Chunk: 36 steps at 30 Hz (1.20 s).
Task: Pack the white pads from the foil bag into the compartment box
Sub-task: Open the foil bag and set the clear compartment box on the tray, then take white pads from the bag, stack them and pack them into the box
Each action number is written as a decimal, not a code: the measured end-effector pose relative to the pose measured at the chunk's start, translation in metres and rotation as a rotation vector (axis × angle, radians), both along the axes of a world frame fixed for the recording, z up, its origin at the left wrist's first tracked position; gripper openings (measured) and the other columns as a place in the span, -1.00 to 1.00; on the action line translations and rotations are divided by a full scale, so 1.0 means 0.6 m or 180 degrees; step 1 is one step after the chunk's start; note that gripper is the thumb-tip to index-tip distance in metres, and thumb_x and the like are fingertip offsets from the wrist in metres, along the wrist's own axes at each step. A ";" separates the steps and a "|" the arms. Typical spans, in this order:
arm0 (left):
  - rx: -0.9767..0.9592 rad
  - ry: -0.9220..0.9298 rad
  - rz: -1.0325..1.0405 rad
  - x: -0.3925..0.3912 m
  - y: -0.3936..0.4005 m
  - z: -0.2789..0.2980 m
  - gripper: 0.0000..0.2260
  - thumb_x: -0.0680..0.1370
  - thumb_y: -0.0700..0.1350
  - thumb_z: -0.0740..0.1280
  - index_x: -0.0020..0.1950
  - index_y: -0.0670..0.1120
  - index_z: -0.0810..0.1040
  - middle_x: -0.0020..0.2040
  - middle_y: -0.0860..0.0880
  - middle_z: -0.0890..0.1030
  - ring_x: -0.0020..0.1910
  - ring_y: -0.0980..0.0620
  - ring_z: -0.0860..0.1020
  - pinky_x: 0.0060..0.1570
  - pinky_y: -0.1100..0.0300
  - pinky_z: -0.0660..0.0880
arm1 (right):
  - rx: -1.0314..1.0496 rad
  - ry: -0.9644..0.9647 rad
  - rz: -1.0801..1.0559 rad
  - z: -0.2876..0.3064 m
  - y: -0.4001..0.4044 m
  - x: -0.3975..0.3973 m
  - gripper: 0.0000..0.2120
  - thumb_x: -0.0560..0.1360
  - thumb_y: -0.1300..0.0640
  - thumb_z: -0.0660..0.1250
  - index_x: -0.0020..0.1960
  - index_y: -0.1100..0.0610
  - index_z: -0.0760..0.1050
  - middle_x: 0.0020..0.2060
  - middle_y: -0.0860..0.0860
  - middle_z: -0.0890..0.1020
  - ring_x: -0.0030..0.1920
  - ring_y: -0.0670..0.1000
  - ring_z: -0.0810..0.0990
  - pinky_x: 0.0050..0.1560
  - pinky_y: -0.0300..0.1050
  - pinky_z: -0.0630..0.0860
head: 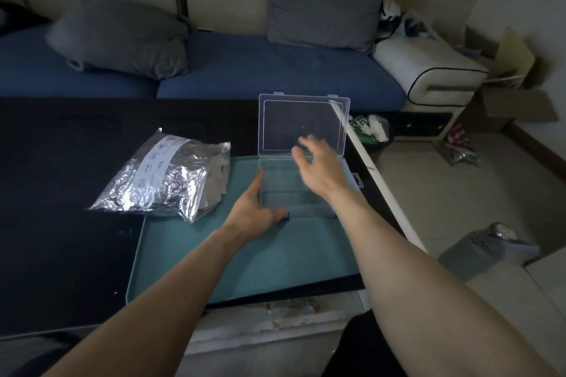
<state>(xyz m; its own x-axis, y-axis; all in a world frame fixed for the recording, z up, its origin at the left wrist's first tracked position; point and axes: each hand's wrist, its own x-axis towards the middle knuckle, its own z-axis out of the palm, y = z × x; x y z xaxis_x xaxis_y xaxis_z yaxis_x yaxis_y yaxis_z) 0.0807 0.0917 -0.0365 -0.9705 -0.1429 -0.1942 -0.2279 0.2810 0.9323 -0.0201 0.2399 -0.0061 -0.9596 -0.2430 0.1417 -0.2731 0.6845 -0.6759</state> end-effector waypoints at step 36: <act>-0.2216 0.0641 0.0911 0.033 -0.208 0.094 -0.81 0.64 -0.13 0.16 0.11 -0.16 0.52 0.00 -0.18 0.63 0.02 -0.23 0.56 0.05 -0.12 0.48 | -0.1029 -0.0538 0.0928 -0.018 -0.238 0.123 -0.72 0.45 0.19 0.46 0.13 0.05 0.55 -0.02 -0.11 0.61 -0.04 -0.14 0.58 -0.19 -0.49 0.43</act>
